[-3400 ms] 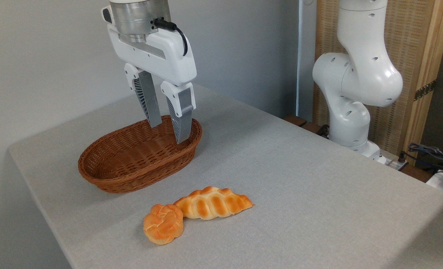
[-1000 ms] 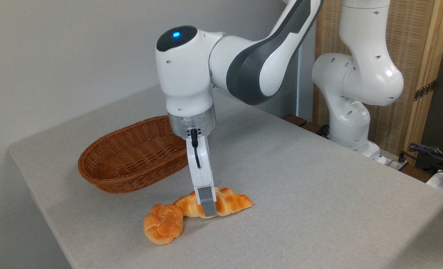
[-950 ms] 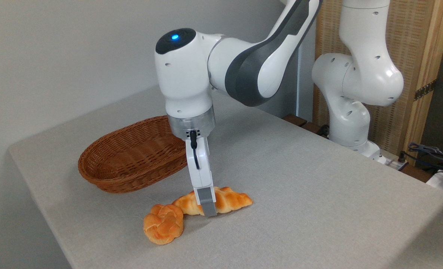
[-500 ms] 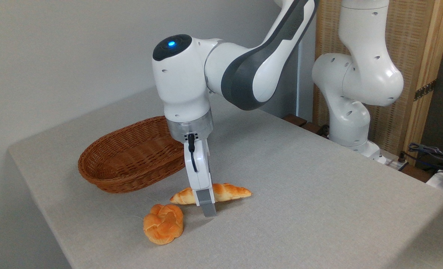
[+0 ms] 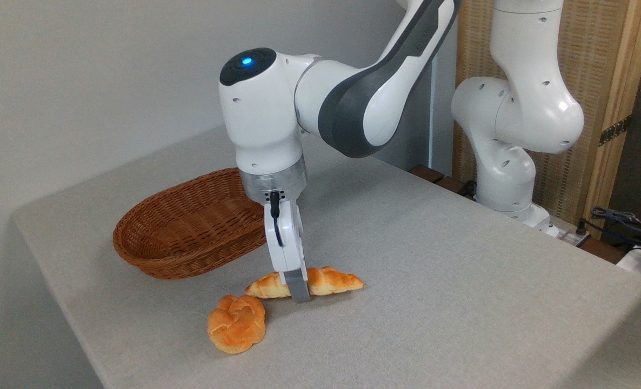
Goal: Put bread into the basket
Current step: 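Lift the braided loaf and carry it over the basket, lowering inside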
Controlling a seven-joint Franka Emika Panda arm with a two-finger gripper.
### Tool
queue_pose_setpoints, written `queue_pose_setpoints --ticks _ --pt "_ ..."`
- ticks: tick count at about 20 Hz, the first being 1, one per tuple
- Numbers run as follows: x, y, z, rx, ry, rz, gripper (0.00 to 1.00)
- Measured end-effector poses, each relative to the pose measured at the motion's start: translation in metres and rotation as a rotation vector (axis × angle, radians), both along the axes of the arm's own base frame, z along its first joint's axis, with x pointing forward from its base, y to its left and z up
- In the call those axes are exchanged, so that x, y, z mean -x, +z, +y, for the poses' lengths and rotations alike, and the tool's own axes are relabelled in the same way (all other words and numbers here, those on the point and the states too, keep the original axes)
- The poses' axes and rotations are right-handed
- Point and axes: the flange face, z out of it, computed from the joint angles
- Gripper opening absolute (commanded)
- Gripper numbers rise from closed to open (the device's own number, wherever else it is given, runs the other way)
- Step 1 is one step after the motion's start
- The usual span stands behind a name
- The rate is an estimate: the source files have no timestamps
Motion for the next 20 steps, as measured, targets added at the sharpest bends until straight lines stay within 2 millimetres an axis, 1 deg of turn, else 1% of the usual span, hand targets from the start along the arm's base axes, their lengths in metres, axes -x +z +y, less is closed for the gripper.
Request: queue_pose_setpoints --ticks 3,5,7,8,9,10,11,12,14,15,16,17,18,19,20 --pt "0.0 0.004 -0.002 0.0 -0.002 -0.009 0.25" --pt "-0.002 0.018 -0.002 0.003 0.003 -0.018 0.26" --pt "-0.004 0.037 -0.002 0.008 0.009 -0.005 0.3" --pt "-0.005 0.054 -0.003 0.015 0.015 0.006 0.3" --pt "-0.006 0.064 -0.004 0.023 0.018 0.009 0.3" --pt "-0.007 0.083 -0.007 0.05 0.027 0.008 0.3" --pt "-0.008 0.093 -0.009 0.07 0.036 0.005 0.3" --pt "-0.009 0.107 -0.013 0.116 0.068 0.001 0.32" --pt "-0.011 0.121 -0.02 0.184 0.141 -0.002 0.34" --pt "-0.012 0.124 -0.022 0.203 0.167 -0.002 0.4" --pt "-0.012 0.126 -0.031 0.231 0.214 0.008 0.45" --pt "-0.012 0.126 -0.037 0.24 0.232 0.015 0.53" --pt "-0.011 0.125 -0.052 0.249 0.261 0.032 0.61" --pt "-0.01 0.122 -0.069 0.249 0.285 0.045 0.64" --pt "-0.01 0.121 -0.079 0.247 0.299 0.048 0.7"
